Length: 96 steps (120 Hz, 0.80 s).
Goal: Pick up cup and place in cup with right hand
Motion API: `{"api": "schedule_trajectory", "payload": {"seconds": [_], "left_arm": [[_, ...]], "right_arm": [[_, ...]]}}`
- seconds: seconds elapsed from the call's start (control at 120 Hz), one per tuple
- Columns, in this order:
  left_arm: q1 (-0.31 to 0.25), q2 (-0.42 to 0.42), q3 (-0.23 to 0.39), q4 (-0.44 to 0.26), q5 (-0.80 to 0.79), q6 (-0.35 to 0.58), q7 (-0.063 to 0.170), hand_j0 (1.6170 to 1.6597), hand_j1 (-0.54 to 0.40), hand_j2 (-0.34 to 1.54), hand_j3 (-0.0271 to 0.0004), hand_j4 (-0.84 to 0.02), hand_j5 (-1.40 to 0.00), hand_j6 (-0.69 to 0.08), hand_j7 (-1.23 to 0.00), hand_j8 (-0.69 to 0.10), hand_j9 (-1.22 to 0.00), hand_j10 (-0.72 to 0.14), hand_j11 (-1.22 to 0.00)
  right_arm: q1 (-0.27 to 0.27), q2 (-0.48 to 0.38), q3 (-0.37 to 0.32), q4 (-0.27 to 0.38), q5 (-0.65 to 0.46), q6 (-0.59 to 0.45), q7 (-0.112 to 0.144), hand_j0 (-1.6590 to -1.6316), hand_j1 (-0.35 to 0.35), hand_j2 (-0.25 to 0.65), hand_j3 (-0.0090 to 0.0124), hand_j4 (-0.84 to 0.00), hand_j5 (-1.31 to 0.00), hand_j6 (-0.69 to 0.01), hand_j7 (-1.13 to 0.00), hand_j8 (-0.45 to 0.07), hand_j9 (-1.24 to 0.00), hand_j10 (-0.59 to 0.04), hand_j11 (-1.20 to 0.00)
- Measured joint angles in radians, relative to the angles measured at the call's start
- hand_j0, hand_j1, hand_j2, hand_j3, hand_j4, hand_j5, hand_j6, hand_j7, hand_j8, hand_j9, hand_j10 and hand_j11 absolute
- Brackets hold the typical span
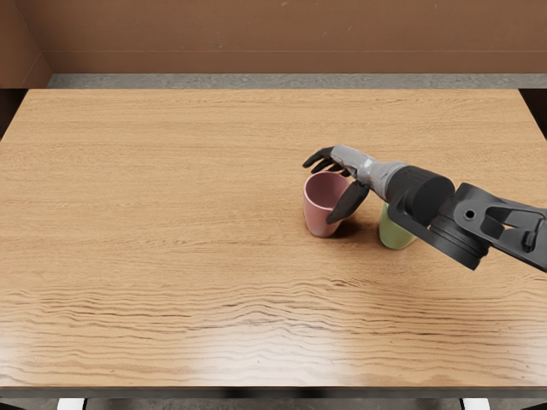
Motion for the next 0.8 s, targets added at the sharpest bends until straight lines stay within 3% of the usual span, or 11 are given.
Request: {"api": "schedule_trajectory", "payload": {"seconds": [0.083,0.242,0.258,0.375,0.392,0.533,0.592,0.8], "left_arm": [[0.000,0.000,0.000,0.000,0.000,0.000,0.000,1.6581,0.349,0.00,-0.0001,0.000,0.00,0.000,0.00,0.000,0.00,0.000,0.00],[0.000,0.000,0.000,0.000,0.000,0.000,0.000,1.6581,0.349,0.00,-0.0001,0.000,0.00,0.000,0.00,0.000,0.00,0.000,0.00],[0.000,0.000,0.000,0.000,0.000,0.000,0.000,1.6581,0.349,0.00,-0.0001,0.000,0.00,0.000,0.00,0.000,0.00,0.000,0.00],[0.000,0.000,0.000,0.000,0.000,0.000,0.000,1.6581,0.349,0.00,-0.0001,0.000,0.00,0.000,0.00,0.000,0.00,0.000,0.00],[0.000,0.000,0.000,0.000,0.000,0.000,0.000,1.6581,0.349,0.00,-0.0001,0.000,0.00,0.000,0.00,0.000,0.00,0.000,0.00],[0.000,0.000,0.000,0.000,0.000,0.000,0.000,1.6581,0.349,0.00,-0.0001,0.000,0.00,0.000,0.00,0.000,0.00,0.000,0.00],[0.000,0.000,0.000,0.000,0.000,0.000,0.000,1.6581,0.349,0.00,-0.0001,0.000,0.00,0.000,0.00,0.000,0.00,0.000,0.00],[0.000,0.000,0.000,0.000,0.000,0.000,0.000,1.6581,0.349,0.00,0.0000,0.000,0.00,0.000,0.00,0.000,0.00,0.000,0.00]], "right_arm": [[0.001,-0.001,-0.006,0.000,0.001,0.000,0.001,-1.6567,0.039,-0.121,0.0000,-0.329,-0.45,-0.337,-0.44,-0.328,-0.45,-0.327,-0.45],[0.001,-0.002,-0.009,0.000,-0.002,0.002,0.001,-1.6551,0.052,-0.088,-0.0015,-0.371,-0.48,-0.362,-0.48,-0.329,-0.49,-0.367,-0.49],[0.001,-0.003,-0.009,0.000,-0.002,0.002,0.001,-1.6550,0.052,-0.085,-0.0006,-0.375,-0.49,-0.359,-0.48,-0.329,-0.49,-0.370,-0.50],[0.001,-0.002,-0.010,0.000,-0.003,0.003,0.000,-1.6541,0.058,-0.053,-0.0015,-0.403,-0.51,-0.366,-0.51,-0.324,-0.52,-0.397,-0.52],[0.001,-0.001,-0.010,0.000,-0.003,0.003,0.000,-1.6542,0.060,-0.045,-0.0006,-0.407,-0.51,-0.364,-0.52,-0.324,-0.53,-0.401,-0.53],[0.001,0.001,-0.010,0.000,-0.003,0.002,0.000,-1.6545,0.081,-0.005,-0.0009,-0.441,-0.54,-0.341,-0.55,-0.298,-0.55,-0.383,-0.56],[0.002,0.000,-0.010,0.001,-0.001,0.003,0.000,-1.6547,0.086,0.000,0.0005,-0.443,-0.55,-0.329,-0.56,-0.289,-0.56,-0.375,-0.57],[0.016,-0.008,0.013,0.006,0.007,0.032,0.000,-1.6557,0.100,0.027,0.0003,-0.440,-0.58,-0.315,-0.58,-0.270,-0.59,-0.357,-0.59]]}}
